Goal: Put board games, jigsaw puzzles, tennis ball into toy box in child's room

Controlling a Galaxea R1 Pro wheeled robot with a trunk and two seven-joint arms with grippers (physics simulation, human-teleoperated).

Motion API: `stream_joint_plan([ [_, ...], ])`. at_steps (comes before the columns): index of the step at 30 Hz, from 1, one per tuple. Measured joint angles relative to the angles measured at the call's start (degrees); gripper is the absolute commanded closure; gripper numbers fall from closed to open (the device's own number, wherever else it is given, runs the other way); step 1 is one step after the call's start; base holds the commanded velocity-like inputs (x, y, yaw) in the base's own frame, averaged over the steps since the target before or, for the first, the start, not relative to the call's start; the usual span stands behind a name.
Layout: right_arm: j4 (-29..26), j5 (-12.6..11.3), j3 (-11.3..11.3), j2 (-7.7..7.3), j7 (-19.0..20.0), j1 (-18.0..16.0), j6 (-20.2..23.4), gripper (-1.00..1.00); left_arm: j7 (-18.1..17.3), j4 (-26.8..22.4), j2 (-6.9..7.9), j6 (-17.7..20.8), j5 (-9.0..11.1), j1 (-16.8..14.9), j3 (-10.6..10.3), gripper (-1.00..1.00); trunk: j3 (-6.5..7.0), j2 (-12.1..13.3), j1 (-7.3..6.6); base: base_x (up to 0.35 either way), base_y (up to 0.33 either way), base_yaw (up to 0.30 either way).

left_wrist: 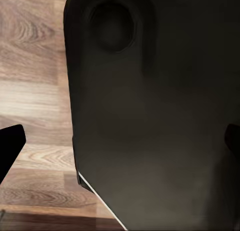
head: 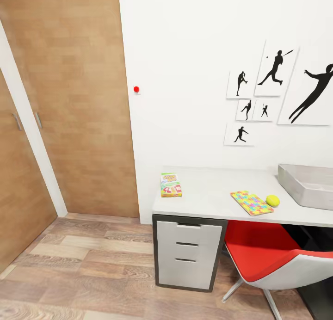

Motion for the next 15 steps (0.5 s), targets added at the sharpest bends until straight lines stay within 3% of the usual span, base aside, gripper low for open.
stream_joint_plan([
  [4, -0.3, 0.0, -0.2, 1.28, -0.2, -0.2, 0.0, -1.00, -0.1, -0.8, -1.28, -0.6, -0.4, 0.1, -0.2, -1.00, 0.02, 0.0, 0.01, 0.000, 0.000, 0.000],
  [12, -0.3, 0.1, -0.4, 3.85, -0.3, 0.3, -0.6, -1.00, -0.1, -0.8, -1.35, -0.7, -0.4, 0.1, -0.2, -1.00, 0.01, 0.0, 0.00, 0.000, 0.000, 0.005],
  [15, -0.3, 0.1, -0.4, 4.19, -0.4, 0.3, -0.6, -1.00, -0.1, -0.8, -1.34, -0.7, -0.4, 0.1, -0.2, -1.00, 0.01, 0.0, 0.00, 0.000, 0.000, 0.127],
])
